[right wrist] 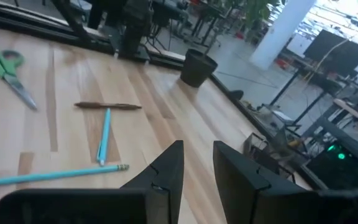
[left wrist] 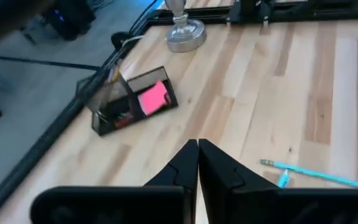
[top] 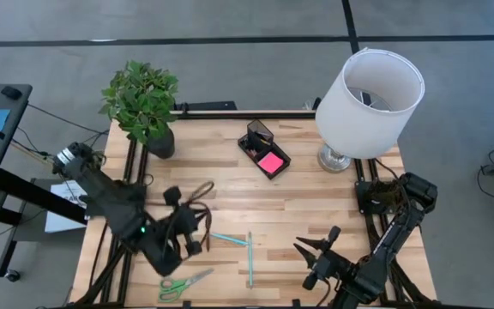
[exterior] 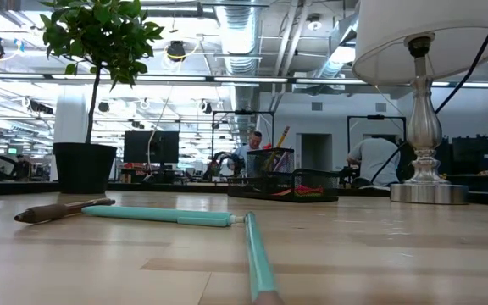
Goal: Pick and place office supplies into organizer
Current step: Put the brown pen into the desk organizer
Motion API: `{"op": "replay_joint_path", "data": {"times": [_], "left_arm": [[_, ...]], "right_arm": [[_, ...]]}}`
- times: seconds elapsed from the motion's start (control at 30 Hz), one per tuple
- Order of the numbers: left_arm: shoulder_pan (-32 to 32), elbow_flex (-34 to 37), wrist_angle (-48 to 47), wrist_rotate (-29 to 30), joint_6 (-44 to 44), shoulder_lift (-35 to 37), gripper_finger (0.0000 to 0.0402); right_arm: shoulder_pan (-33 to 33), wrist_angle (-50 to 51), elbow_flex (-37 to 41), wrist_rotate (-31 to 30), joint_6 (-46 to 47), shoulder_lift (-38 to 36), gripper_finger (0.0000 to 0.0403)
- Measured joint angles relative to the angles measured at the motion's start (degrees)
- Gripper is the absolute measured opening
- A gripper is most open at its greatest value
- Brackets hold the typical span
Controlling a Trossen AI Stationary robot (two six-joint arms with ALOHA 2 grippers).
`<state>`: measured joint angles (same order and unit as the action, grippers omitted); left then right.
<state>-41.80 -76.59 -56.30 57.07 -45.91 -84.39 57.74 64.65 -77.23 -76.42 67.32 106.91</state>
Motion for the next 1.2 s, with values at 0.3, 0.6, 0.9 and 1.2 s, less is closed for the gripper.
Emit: {"op": "replay_joint_path", "data": {"times": [0.3,0.6,0.9,1.2], "left_arm": [[2.5,4.6,-0.4,-8.0,-16.9,-8.6,0.0084],[8.4,4.6,-0.4,-42.8,-24.3,-14.5,0.0143],[11.2,4.6,2.8,-48.2,-27.4,-19.5,0.014],[12.8,4.6,4.3,-52.7,-32.9,-24.8,0.0139]], "right_arm": [[-1.2,-5.7,0.0,2.7,-1.1,0.0,0.0079],[-1.6,-14.5,0.0,6.0,-10.4,0.0,0.0079],[-1.6,-14.4,0.0,6.1,-10.8,0.0,0.0079],[-1.9,-14.3,0.0,10.6,-10.8,0.0,0.0079]]}}
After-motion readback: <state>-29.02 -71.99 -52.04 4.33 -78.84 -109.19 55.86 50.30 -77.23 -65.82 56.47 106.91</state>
